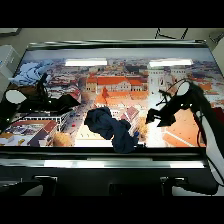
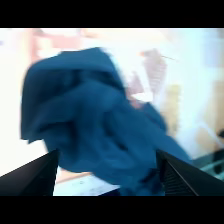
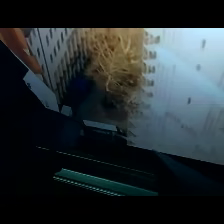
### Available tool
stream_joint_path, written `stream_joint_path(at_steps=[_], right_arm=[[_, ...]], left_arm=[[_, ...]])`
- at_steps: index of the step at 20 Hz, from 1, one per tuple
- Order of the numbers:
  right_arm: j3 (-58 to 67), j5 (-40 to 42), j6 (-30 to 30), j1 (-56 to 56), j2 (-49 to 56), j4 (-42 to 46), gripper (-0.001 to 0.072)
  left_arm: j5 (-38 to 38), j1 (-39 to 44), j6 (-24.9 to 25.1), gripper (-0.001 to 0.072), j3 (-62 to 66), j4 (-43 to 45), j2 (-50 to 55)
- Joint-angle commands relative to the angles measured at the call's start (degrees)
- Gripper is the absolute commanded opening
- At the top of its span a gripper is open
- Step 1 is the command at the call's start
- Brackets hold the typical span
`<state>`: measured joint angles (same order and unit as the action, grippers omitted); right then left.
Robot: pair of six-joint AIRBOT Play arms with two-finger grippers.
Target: Fold the clothes and pants, and hang the long-sleeved shirts on hangers.
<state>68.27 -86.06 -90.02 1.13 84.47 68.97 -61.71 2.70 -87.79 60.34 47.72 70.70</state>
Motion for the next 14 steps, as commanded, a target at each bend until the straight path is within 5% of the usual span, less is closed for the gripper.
stream_joint_path(at_steps=[1, 5, 12, 14], right_arm=[[-8.6, 1.5, 0.3, 2.0, 0.0, -1.4, 0.0702], [-10.8, 1.2, -0.4, 2.0, -0.3, -2.3, 0.0702], [-12.1, 1.3, -0.4, 2.0, -0.4, -3.2, 0.0701], [-12.1, 1.5, -0.4, 2.0, -0.4, -4.0, 0.07]], left_arm=[[-1.5, -5.4, 1.7, 0.0708, -1.9, 2.3, 8.3], [1.0, -0.9, 8.3, 0.0707, -1.9, -7.4, 17.9], [9.0, 5.6, 9.4, 0.0706, -1.9, -9.1, 21.9], [11.0, 6.3, 9.4, 0.0535, -1.9, -9.1, 21.9]])
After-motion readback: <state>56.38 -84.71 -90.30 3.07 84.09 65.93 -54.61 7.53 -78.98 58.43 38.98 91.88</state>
